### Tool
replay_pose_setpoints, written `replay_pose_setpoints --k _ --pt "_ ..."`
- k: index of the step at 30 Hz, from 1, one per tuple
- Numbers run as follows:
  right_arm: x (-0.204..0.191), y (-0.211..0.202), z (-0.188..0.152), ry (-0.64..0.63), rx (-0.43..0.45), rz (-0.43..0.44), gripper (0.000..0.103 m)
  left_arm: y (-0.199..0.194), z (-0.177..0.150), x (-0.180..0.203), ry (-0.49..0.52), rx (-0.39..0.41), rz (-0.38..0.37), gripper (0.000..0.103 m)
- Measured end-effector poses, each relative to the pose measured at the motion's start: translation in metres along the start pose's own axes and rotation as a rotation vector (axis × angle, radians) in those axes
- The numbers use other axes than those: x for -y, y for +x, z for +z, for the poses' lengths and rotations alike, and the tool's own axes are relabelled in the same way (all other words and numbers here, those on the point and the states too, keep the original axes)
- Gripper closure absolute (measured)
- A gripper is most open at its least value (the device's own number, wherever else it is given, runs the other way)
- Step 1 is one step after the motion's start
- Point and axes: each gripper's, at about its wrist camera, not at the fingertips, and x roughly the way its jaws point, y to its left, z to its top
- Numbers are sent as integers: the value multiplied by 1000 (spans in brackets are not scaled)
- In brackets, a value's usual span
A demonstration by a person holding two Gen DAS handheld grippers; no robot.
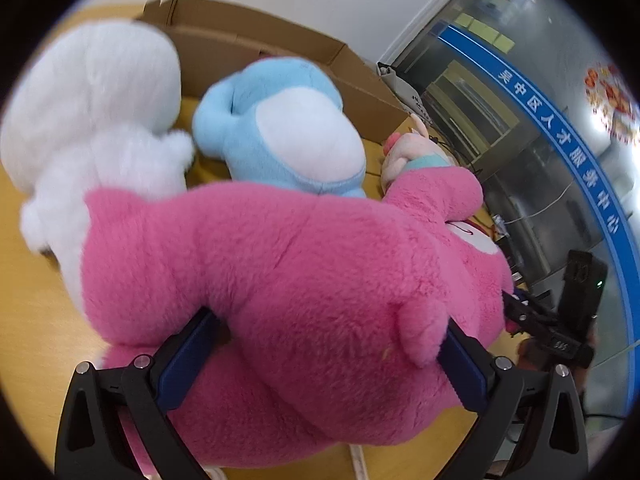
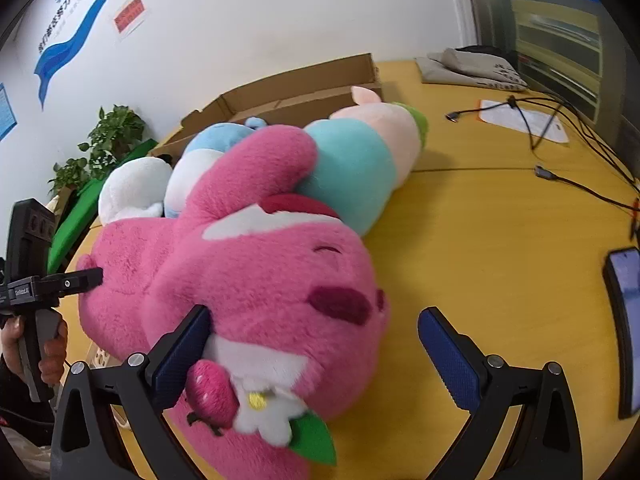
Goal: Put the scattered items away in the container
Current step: 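Close the left and right grippers on the pink bear's body, then lift the pink bear with both grippers and carry it over the box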
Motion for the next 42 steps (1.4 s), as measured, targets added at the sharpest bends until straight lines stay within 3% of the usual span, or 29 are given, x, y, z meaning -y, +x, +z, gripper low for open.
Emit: replay_pose_setpoints --k 2,5,9,13,18,22,32,42 --pt "-3 6 1 4 11 25 1 -1 -1 -1 0 11 -15 1" --pt "0 15 -3 77 -9 96 9 -4 -1 -4 -21 29 -55 11" --pt "-6 9 -5 44 0 84 19 -15 -4 -9 -60 61 -104 40" --pt "-21 -3 -8 13 23 53 31 -25 -10 -1 -44 71 -100 54" --pt "-41 -36 -4 -29 106 47 36 -56 -10 15 -2 113 -122 56" --pt "-54 -60 15 -49 166 71 36 -87 8 34 67 164 -103 56" --pt "-87 -66 126 -146 288 96 36 -137 105 57 175 253 -54 56" --pt "-86 -21 290 -197 382 121 37 -128 262 63 232 328 -8 56"
